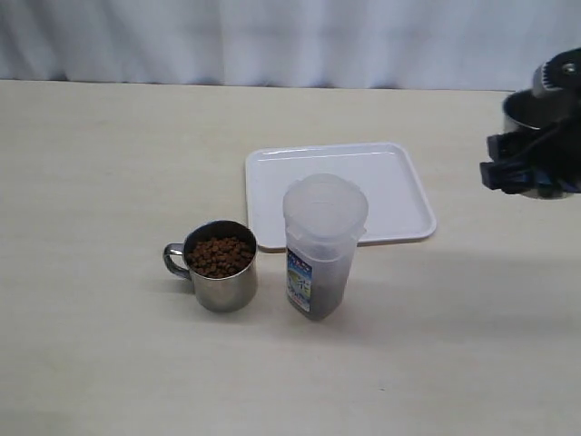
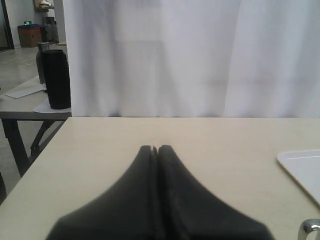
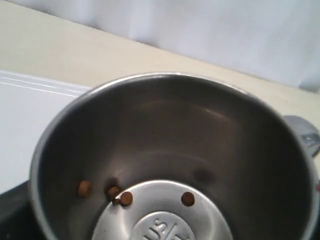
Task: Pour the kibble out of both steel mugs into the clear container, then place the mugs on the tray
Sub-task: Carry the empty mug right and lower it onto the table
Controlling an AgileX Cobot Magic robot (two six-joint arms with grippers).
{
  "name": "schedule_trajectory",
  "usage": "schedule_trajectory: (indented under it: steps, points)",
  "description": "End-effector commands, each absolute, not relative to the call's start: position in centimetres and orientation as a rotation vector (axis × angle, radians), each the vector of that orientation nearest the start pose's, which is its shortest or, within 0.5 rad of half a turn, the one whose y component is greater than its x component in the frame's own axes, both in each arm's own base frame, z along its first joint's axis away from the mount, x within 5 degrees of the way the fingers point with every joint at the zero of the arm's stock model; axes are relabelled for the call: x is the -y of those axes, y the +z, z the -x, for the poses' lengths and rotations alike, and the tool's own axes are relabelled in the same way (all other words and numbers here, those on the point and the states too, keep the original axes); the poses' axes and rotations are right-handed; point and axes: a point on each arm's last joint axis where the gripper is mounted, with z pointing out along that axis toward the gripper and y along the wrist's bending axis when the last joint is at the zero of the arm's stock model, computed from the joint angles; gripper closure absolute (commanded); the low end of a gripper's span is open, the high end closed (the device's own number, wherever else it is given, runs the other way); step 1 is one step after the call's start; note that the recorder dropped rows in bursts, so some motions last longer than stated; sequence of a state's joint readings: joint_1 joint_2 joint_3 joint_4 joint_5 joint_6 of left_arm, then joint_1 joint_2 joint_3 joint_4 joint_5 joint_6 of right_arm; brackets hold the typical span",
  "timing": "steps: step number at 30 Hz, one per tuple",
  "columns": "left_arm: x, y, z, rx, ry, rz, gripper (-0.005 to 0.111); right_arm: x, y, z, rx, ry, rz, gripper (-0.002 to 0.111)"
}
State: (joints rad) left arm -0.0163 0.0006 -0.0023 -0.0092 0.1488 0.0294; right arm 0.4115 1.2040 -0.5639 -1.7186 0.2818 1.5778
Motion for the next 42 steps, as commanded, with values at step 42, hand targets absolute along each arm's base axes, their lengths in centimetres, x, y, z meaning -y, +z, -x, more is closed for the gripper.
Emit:
schedule_trajectory:
  steps: [42]
  points:
    - [0.2, 20.0, -5.6, -1.626, -0.009, -0.033, 0.107, -1.8, 6.4, -28.6, -1.92, 0.474, 0.681, 0.102]
